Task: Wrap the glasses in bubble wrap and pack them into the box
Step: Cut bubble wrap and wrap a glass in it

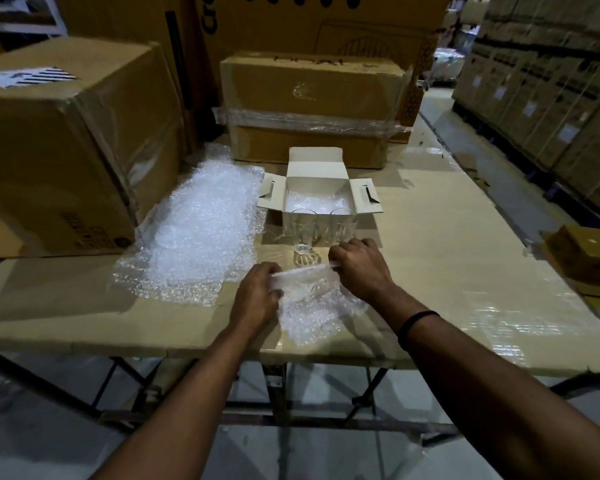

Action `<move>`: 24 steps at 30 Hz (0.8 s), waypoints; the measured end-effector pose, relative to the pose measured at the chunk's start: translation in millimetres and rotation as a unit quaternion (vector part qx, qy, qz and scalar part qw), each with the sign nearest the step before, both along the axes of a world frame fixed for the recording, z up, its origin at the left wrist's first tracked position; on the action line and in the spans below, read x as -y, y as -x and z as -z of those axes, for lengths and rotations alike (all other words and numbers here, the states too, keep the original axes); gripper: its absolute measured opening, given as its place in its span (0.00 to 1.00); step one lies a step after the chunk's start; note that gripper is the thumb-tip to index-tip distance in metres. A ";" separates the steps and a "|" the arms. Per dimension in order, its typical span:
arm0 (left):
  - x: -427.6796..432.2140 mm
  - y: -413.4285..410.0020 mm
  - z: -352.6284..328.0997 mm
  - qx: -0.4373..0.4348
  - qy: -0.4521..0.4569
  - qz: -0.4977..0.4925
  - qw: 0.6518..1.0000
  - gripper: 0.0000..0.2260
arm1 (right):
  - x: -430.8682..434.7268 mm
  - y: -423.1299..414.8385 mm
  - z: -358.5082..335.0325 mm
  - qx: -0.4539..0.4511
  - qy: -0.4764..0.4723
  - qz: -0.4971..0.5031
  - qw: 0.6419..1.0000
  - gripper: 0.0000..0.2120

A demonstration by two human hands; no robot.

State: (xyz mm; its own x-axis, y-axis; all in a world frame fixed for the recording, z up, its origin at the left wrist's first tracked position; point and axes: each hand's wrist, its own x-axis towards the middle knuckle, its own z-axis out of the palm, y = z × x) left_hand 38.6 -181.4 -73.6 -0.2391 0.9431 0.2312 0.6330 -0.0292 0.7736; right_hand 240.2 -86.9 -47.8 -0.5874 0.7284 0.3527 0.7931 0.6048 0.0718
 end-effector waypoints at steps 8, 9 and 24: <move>-8.2 15.7 4.3 -0.144 -0.148 0.008 0.978 0.16 | -5.7 -24.4 13.9 -0.017 0.130 -0.044 0.990 0.18; -6.6 15.6 9.0 -0.174 -0.142 0.034 0.974 0.15 | -6.0 -27.7 16.7 0.002 0.157 -0.042 0.987 0.18; 1.8 12.4 18.4 -0.310 0.089 0.084 0.943 0.24 | 11.8 -47.7 39.4 0.141 0.290 -0.022 0.946 0.26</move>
